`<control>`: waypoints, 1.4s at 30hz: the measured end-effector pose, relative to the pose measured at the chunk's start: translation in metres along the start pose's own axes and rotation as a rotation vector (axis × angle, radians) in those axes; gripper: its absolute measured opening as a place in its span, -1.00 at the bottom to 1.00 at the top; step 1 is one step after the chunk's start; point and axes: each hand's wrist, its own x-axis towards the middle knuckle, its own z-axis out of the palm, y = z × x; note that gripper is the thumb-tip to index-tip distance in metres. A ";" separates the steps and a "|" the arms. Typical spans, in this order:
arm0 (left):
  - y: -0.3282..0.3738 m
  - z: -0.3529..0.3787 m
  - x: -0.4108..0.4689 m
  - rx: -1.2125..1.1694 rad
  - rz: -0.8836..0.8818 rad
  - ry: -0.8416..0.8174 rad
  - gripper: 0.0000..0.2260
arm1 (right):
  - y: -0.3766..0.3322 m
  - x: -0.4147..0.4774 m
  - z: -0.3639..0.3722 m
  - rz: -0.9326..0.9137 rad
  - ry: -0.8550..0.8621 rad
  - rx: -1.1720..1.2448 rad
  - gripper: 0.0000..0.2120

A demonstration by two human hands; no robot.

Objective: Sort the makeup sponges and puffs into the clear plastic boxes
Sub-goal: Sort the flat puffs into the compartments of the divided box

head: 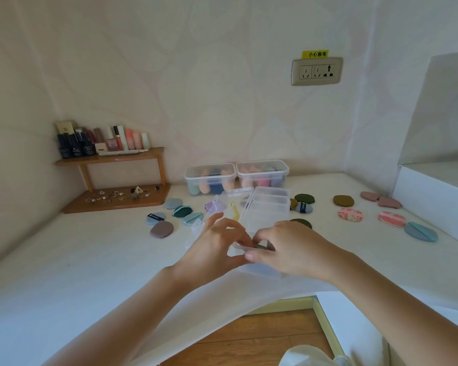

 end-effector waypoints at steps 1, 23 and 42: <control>-0.002 0.000 0.001 -0.010 -0.005 -0.019 -0.78 | -0.001 -0.001 0.002 -0.034 0.030 -0.067 -0.61; -0.130 0.005 0.029 0.017 -0.813 -0.106 -0.76 | 0.051 0.009 0.067 -0.293 0.756 0.106 -0.75; -0.059 -0.018 0.051 0.020 -0.510 0.405 -0.90 | 0.057 0.012 0.072 -0.258 0.775 0.115 -0.62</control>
